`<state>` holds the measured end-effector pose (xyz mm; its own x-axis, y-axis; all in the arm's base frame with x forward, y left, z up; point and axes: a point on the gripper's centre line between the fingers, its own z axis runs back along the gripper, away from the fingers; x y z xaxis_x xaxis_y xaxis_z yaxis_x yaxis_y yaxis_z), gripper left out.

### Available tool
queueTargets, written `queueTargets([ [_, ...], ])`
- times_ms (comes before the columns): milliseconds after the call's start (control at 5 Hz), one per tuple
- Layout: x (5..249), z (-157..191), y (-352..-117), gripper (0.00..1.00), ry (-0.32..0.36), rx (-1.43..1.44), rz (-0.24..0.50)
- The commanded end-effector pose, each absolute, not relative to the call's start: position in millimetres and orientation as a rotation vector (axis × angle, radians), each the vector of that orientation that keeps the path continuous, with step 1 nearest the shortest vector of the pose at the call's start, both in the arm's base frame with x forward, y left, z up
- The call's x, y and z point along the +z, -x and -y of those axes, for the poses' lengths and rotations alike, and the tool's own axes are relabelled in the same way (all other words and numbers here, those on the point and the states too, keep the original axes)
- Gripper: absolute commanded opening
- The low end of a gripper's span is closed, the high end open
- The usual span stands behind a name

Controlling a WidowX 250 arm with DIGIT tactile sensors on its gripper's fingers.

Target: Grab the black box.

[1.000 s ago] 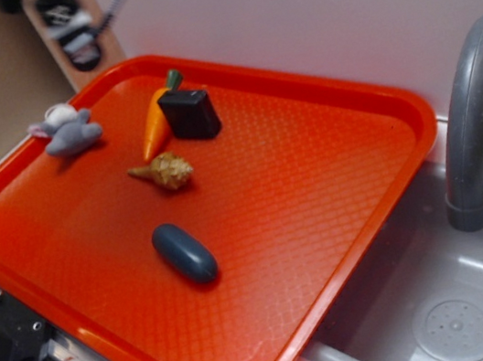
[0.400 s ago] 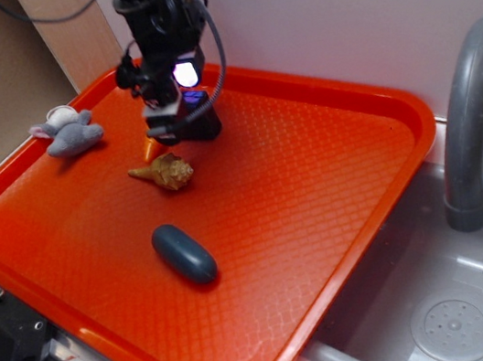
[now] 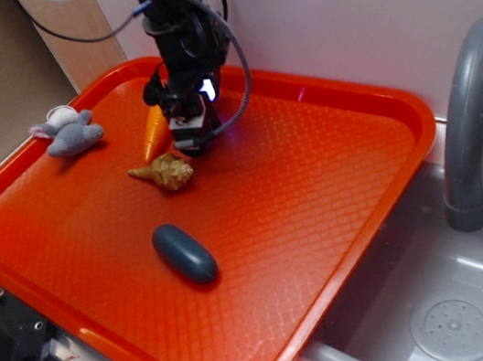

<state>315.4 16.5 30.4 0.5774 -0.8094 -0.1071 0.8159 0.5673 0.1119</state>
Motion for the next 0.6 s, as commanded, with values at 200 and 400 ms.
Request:
queueTargets([
  [200, 125.7, -8.6, -289.1, 0.0, -0.152, -0.633, 0.248],
  [400, 175.8, 5.7, -265.9, 0.0, -0.185, -0.387, 0.21],
])
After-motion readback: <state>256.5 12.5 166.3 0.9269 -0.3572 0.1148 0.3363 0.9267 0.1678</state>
